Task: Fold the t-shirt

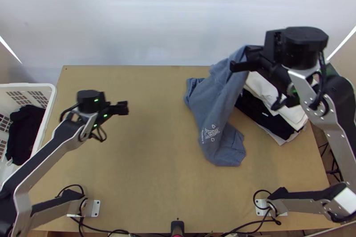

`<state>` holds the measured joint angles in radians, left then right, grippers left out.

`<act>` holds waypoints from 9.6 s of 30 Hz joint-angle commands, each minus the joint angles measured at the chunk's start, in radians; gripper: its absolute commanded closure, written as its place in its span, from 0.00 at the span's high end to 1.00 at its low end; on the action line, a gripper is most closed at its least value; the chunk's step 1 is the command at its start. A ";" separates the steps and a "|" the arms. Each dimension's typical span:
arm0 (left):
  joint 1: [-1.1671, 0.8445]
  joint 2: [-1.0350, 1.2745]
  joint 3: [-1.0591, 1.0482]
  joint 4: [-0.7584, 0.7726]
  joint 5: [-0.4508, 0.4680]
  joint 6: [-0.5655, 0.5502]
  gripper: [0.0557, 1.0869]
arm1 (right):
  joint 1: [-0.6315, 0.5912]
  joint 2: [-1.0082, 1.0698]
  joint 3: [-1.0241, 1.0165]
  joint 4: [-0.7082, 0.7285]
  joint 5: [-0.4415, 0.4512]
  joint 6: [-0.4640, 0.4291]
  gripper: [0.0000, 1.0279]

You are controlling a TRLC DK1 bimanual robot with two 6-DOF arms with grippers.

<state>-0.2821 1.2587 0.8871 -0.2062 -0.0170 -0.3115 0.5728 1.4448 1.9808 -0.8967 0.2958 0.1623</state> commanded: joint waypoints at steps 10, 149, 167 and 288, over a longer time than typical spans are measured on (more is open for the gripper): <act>-0.189 0.556 0.441 0.047 0.140 0.000 0.96 | 0.041 -0.100 -0.267 -0.027 0.002 0.000 0.03; 0.347 0.004 -0.033 0.372 0.112 -0.144 0.03 | -0.191 -0.225 -1.007 1.001 -0.178 -0.055 0.02; 0.343 0.709 0.449 0.450 0.094 -0.150 0.03 | -0.300 0.293 -0.766 1.161 -0.185 0.019 0.02; 0.455 -0.194 -0.116 -0.883 0.158 0.586 0.77 | -0.126 -0.299 -1.465 0.502 -0.495 0.549 0.03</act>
<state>0.1841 1.0725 0.8536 -1.1622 0.1528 0.2352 0.4458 1.1473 0.5148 -0.3965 -0.1993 0.7132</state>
